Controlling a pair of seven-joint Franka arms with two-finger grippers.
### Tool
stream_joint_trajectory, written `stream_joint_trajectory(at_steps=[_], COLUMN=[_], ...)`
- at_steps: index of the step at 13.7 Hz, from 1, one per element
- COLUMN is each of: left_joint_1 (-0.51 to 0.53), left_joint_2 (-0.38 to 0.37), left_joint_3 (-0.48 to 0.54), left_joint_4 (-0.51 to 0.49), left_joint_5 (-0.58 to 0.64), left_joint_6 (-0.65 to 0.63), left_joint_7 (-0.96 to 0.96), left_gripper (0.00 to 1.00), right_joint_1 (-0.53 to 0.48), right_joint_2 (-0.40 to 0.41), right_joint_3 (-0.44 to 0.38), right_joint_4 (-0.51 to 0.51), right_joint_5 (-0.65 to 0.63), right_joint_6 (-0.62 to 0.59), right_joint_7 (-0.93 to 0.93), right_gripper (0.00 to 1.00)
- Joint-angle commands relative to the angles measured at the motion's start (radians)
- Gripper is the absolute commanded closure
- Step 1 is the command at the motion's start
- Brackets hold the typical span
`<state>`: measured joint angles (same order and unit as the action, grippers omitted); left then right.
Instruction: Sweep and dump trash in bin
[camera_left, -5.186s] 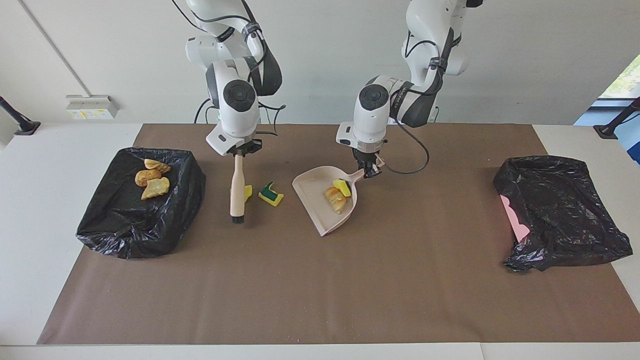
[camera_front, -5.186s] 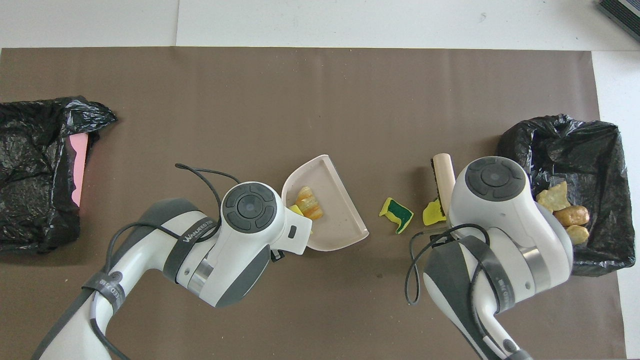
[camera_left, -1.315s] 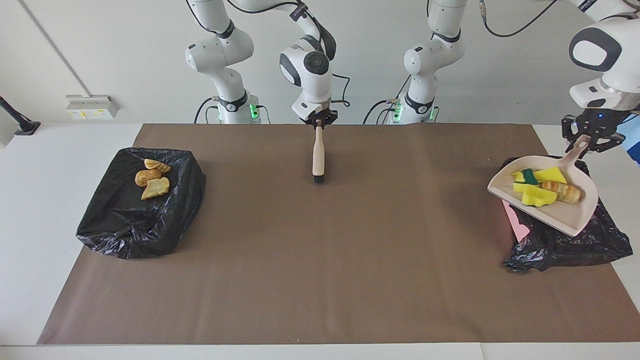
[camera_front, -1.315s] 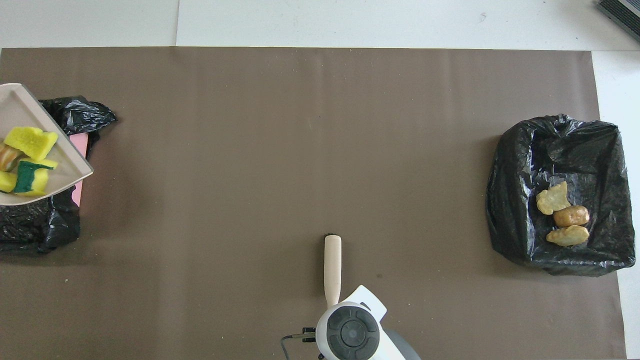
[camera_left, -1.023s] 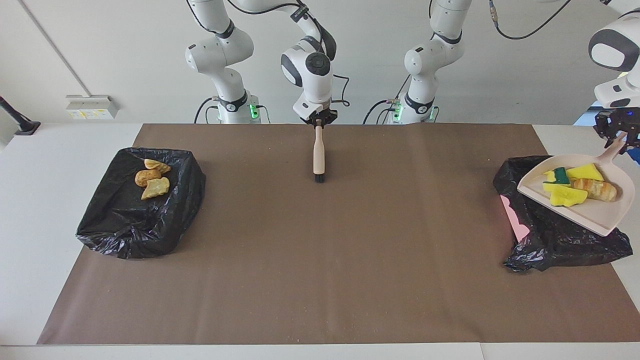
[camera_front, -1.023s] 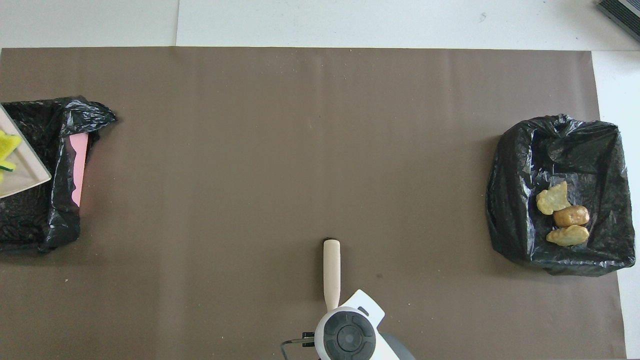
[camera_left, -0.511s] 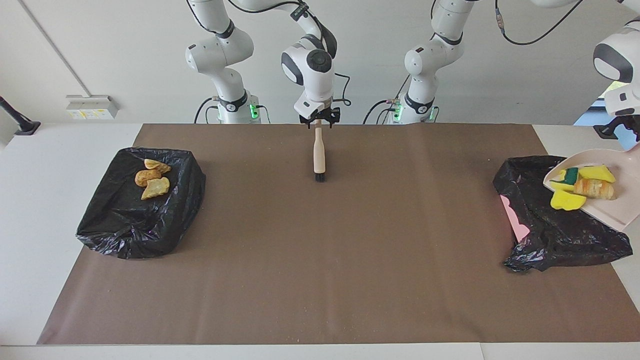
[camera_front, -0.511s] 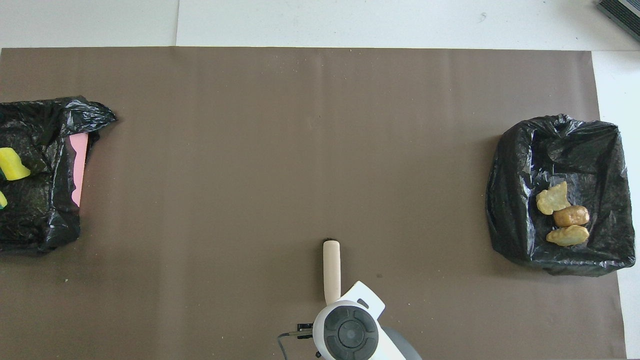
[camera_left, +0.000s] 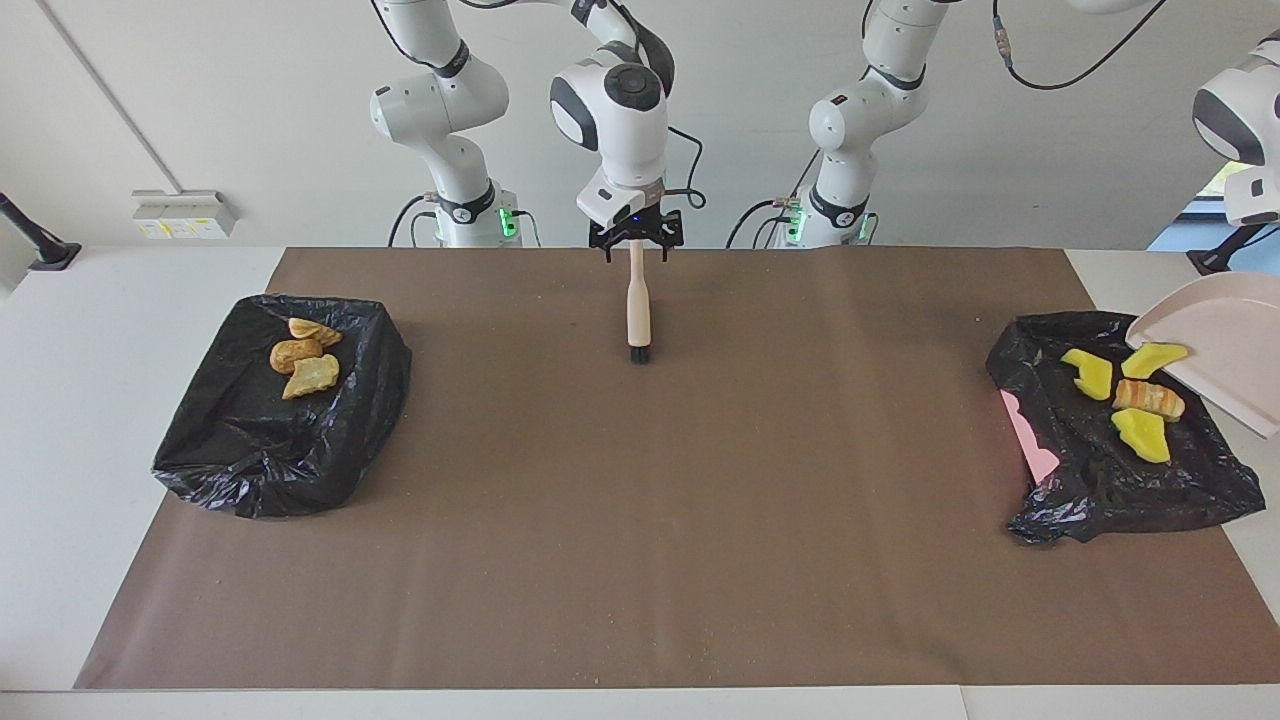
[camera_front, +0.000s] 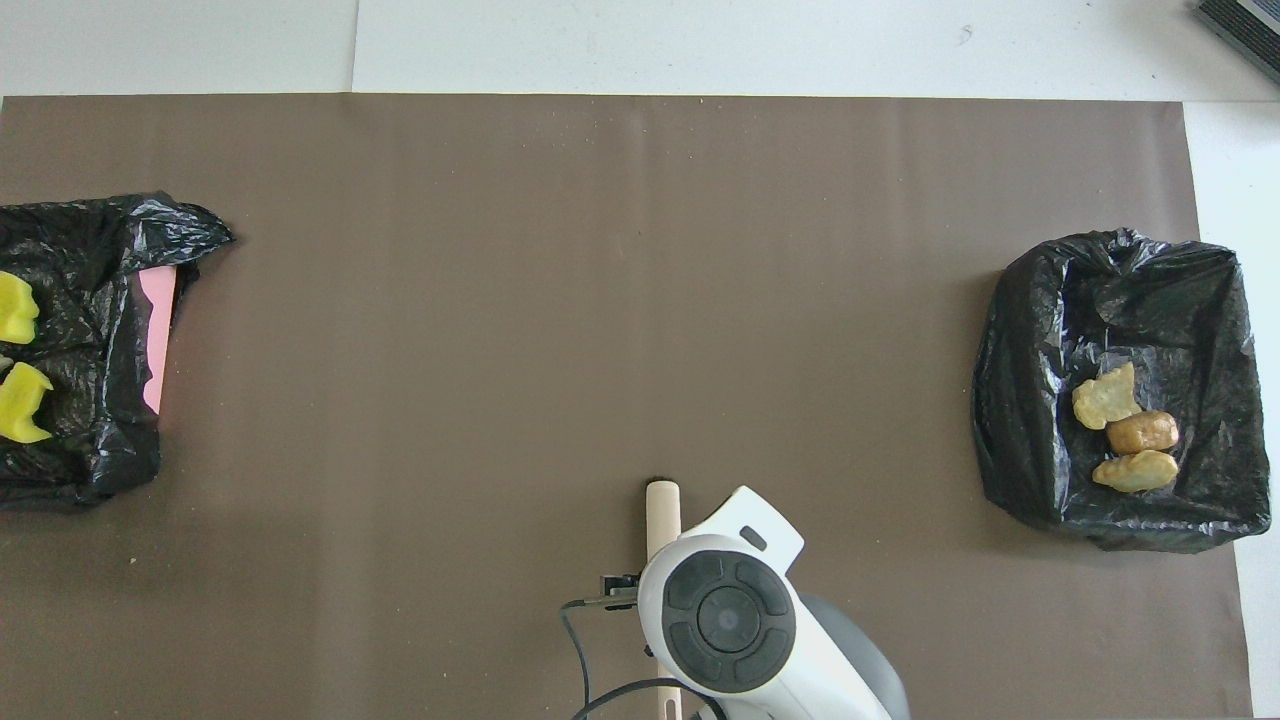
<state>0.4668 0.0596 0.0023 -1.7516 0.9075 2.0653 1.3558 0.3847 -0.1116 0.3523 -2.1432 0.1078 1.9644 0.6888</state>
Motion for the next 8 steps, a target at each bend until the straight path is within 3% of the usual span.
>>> stream_joint_trajectory(at_steps=[1, 4, 8], left_joint_1=[-0.003, -0.016, -0.108], left_joint_2=[-0.004, -0.021, -0.061], left_joint_3=[-0.007, -0.025, -0.044], left_joint_4=[0.053, 0.125, 0.109], left_joint_5=[0.048, 0.019, -0.275], left_joint_6=[-0.051, -0.186, -0.333], left_joint_7=[0.019, 0.054, 0.03], left_gripper=[1.0, 1.0, 1.0], right_joint_1=[-0.052, -0.131, -0.266], right_joint_2=[0.012, 0.01, 0.006], right_joint_3=[0.005, 0.005, 0.002], right_joint_4=[0.103, 0.189, 0.304], right_joint_5=[-0.051, -0.077, -0.079], right_joint_6=[-0.062, -0.111, -0.208], right_joint_7=[-0.041, -0.116, -0.242], right_gripper=[0.0, 0.0, 0.0])
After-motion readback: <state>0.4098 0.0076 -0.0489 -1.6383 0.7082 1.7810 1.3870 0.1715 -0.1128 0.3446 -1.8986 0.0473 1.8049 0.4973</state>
